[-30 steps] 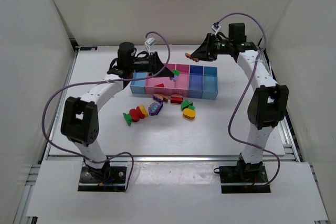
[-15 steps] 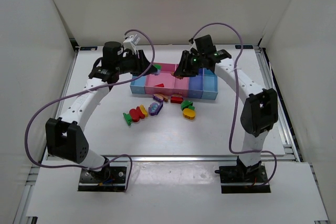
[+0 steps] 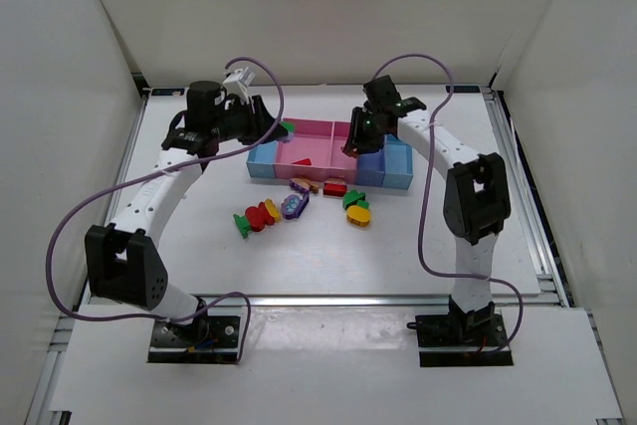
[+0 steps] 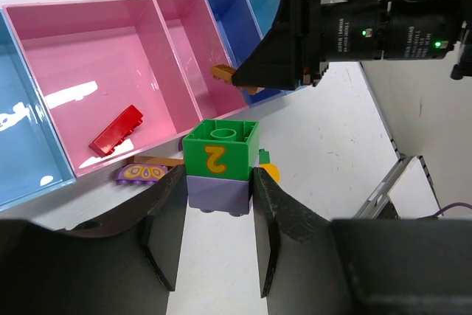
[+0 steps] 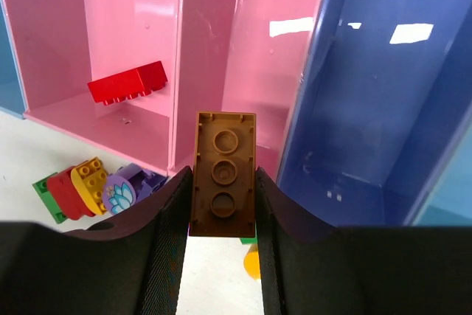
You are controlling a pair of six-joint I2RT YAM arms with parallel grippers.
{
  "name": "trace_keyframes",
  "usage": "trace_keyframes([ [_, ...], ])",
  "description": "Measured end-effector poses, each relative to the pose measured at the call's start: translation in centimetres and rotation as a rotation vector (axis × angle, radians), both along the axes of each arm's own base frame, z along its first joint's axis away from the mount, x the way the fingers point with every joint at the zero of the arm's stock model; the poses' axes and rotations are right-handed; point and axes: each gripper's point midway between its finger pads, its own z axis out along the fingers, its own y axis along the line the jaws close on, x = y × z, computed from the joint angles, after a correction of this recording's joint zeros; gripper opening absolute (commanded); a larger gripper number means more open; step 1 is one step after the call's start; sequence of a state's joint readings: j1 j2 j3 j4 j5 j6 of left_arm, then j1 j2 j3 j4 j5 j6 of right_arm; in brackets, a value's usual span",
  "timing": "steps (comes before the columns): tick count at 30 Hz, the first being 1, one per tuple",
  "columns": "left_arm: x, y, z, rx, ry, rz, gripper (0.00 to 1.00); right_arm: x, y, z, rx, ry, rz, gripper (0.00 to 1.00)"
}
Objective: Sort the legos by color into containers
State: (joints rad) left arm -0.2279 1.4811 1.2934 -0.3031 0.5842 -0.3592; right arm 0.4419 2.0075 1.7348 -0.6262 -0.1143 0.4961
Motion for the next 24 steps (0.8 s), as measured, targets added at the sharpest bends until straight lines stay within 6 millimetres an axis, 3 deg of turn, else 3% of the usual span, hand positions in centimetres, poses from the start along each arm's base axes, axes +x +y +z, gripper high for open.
trace_keyframes([
  [2, 0.1, 0.2, 0.0, -0.001, 0.001, 0.003, 0.1, 0.2, 0.3, -0.5, 0.001, 0.006, 0.012, 0.25],
  [3, 0.1, 0.2, 0.0, -0.001, 0.001, 0.004, 0.1, 0.3, 0.5, -0.7, 0.004, 0.007, 0.018, 0.39],
  [6, 0.1, 0.3, 0.0, -0.003, 0.001, 0.003, 0.1, 0.7, 0.9, -0.8, 0.011, 0.002, 0.027, 0.56],
  [10, 0.0, 0.2, 0.0, -0.006, 0.002, -0.004, 0.1, 1.0, 1.2, -0.5, 0.02, -0.012, 0.034, 0.7],
  [18, -1.4, -0.9, -0.8, -0.046, 0.003, -0.105, 0.1, 1.2, 2.9, 1.2, 0.114, -0.05, 0.129, 0.7],
  [21, -2.7, -1.6, -1.9, -0.076, 0.023, -0.176, 0.1, 0.8, 4.4, 3.9, 0.268, -0.062, 0.225, 0.73],
  [24, -4.4, -2.4, -2.4, -0.131, 0.048, -0.266, 0.1, 0.2, 5.2, 8.0, 0.454, -0.102, 0.345, 0.74],
])
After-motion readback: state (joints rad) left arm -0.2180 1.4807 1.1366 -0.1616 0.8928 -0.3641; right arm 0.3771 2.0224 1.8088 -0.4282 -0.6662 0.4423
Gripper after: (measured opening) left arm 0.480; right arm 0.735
